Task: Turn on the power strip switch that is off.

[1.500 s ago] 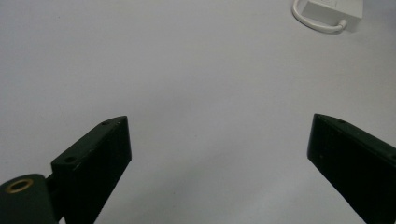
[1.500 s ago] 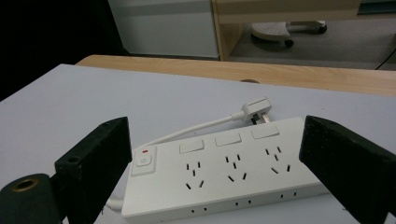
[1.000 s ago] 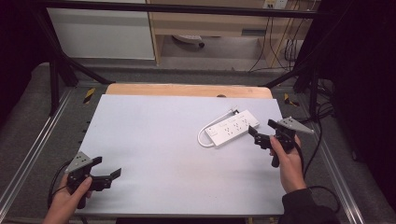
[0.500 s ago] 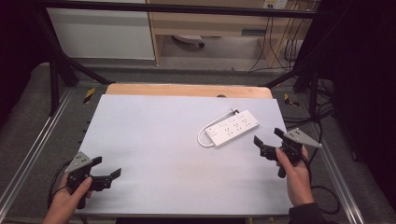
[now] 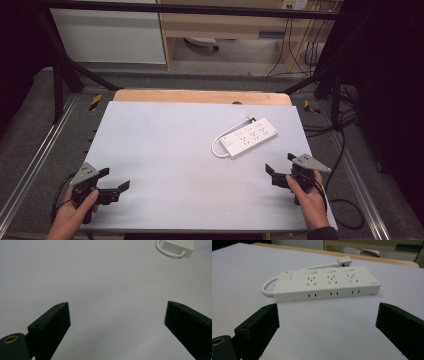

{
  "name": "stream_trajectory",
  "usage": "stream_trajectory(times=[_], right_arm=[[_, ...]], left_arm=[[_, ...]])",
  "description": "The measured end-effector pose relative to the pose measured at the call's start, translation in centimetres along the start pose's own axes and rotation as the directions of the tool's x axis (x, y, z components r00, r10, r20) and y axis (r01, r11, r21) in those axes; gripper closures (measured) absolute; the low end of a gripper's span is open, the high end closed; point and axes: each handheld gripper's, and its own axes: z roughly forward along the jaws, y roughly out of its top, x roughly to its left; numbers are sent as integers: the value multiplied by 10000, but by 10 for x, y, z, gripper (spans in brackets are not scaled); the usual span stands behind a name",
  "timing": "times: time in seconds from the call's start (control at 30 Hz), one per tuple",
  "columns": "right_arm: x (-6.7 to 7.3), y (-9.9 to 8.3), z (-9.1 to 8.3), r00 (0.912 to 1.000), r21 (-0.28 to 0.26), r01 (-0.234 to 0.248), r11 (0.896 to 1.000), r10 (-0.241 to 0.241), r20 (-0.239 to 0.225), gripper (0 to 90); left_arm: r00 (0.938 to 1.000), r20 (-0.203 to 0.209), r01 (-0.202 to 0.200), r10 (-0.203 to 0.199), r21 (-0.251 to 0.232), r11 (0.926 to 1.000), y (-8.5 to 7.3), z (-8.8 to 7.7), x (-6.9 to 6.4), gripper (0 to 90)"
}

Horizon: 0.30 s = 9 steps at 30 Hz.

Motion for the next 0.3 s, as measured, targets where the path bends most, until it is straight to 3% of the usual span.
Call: stream_trajectory(times=[0.2,0.3], right_arm=[[8,-13,11,9981,1047,602,9927,-610,49,45],[10,-16,15,9979,1469,629,9871,-648,81,43]], left_arm=[[10000,-1,-78,78,2,10000,0,0,0,66],[9999,16,-116,116,15,9999,1,0,-1,66]])
